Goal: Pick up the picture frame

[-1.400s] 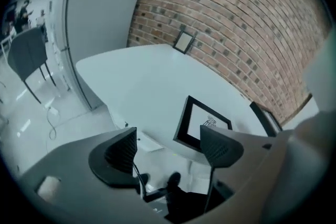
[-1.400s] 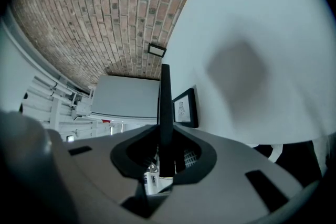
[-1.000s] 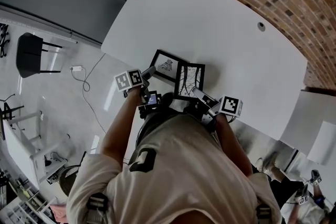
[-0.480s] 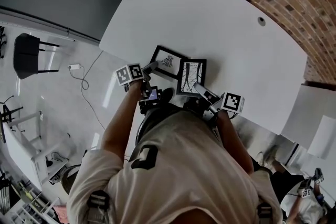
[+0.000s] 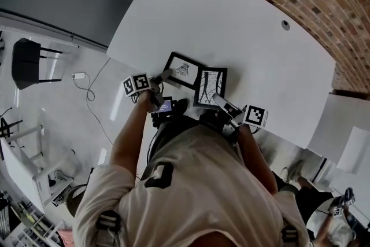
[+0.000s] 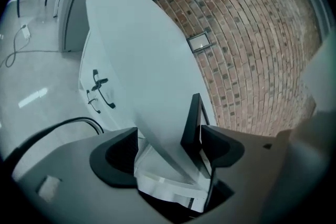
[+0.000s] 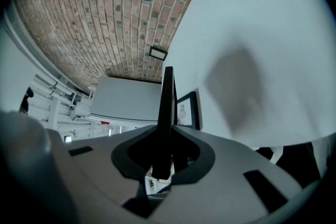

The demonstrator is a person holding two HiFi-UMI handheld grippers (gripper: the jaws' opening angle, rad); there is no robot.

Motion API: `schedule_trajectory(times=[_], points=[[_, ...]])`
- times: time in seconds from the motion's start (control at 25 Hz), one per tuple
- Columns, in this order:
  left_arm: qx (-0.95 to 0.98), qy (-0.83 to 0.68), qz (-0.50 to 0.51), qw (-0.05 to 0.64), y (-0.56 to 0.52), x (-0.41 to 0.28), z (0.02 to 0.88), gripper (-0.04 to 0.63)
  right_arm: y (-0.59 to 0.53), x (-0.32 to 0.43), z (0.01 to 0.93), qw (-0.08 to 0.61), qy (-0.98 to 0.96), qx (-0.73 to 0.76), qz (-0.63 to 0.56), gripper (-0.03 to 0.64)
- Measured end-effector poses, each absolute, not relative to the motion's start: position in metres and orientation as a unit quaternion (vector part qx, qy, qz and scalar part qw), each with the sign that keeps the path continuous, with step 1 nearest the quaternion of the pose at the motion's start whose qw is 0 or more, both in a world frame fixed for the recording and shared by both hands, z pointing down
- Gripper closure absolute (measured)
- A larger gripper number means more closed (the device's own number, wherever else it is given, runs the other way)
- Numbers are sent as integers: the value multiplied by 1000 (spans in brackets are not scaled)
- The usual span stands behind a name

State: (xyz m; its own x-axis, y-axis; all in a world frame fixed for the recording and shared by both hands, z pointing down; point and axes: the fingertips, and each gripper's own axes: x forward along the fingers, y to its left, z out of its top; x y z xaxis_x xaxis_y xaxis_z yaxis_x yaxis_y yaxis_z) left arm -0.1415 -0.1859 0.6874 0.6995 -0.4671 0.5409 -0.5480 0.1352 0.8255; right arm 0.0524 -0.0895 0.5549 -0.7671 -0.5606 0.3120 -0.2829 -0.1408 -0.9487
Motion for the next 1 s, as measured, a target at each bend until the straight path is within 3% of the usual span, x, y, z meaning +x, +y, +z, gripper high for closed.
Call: schedule_trajectory(times=[0.44, 0.88, 1.0], points=[[662, -346, -2, 665, -168, -141, 690, 239, -89, 44, 554, 98, 661, -322, -671, 576], [673, -262, -56, 689, -166, -128, 673, 452, -89, 44, 553, 107, 656, -334, -669, 576], [674, -257, -57, 690, -164, -127, 673, 459, -87, 38, 551, 110, 658, -332, -667, 575]])
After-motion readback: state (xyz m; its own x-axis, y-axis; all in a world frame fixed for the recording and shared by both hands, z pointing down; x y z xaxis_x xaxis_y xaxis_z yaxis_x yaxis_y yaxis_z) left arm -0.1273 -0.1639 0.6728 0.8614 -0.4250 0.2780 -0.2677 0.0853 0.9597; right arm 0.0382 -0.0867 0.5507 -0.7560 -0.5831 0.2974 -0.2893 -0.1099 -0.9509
